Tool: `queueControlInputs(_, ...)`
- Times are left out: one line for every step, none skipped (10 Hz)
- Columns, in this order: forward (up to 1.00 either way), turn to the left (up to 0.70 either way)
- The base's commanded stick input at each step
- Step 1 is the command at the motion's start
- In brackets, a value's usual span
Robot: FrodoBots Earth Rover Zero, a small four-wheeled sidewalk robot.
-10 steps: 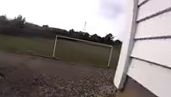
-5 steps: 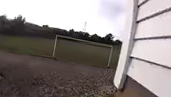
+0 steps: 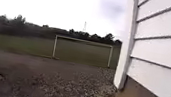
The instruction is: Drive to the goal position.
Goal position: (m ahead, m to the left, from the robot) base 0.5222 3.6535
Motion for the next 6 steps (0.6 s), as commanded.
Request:
queueControlInputs(0.01,0.00)
queueControlInputs(0.02,0.00)
queueControlInputs(0.04,0.00)
queueControlInputs(0.04,0.00)
queueControlInputs(0.04,0.00)
queueControlInputs(0.02,0.00)
